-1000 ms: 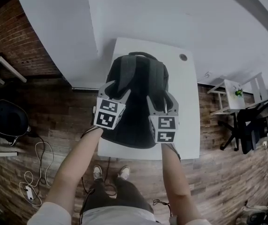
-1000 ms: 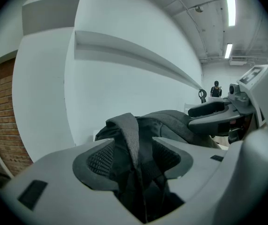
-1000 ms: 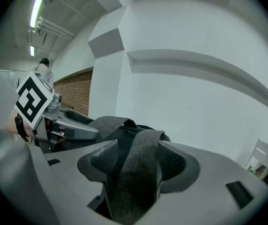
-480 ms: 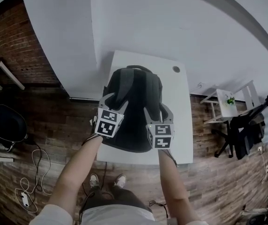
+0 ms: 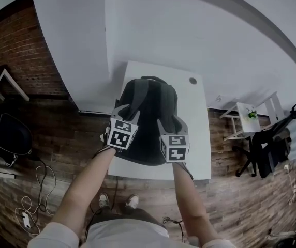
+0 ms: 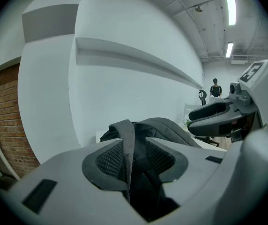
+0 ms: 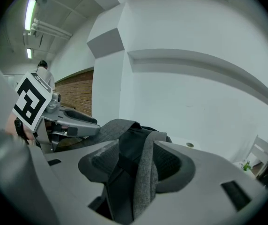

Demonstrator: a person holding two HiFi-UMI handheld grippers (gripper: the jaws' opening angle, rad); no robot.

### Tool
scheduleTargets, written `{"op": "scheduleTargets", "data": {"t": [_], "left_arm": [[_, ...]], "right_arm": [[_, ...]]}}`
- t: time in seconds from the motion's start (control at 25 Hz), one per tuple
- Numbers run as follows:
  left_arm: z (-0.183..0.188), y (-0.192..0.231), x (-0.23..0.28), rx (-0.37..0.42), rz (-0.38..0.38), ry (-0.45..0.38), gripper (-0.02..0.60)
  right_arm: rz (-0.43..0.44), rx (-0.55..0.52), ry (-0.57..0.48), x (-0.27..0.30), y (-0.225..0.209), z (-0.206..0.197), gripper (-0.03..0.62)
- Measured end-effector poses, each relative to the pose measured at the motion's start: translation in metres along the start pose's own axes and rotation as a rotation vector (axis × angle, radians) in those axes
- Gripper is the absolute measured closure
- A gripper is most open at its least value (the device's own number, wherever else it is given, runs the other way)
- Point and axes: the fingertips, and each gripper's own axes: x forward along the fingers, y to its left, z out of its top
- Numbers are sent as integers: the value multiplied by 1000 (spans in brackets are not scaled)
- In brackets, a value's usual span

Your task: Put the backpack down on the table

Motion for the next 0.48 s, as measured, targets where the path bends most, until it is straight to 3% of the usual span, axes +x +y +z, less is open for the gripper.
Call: {"op": "scheduleTargets", "data": {"t": [0.16, 0.28, 0.48], "left_arm": [[-1, -20, -15, 4, 18, -20, 490], [-1, -32, -29, -15, 53, -60, 541], [6, -37, -56, -109, 32, -109, 563]], "right_arm": [[-7, 47, -21, -8, 5, 5, 352], [-22, 73, -29, -15, 14, 8, 461], [-16, 68, -17, -33, 31, 2, 520]]}}
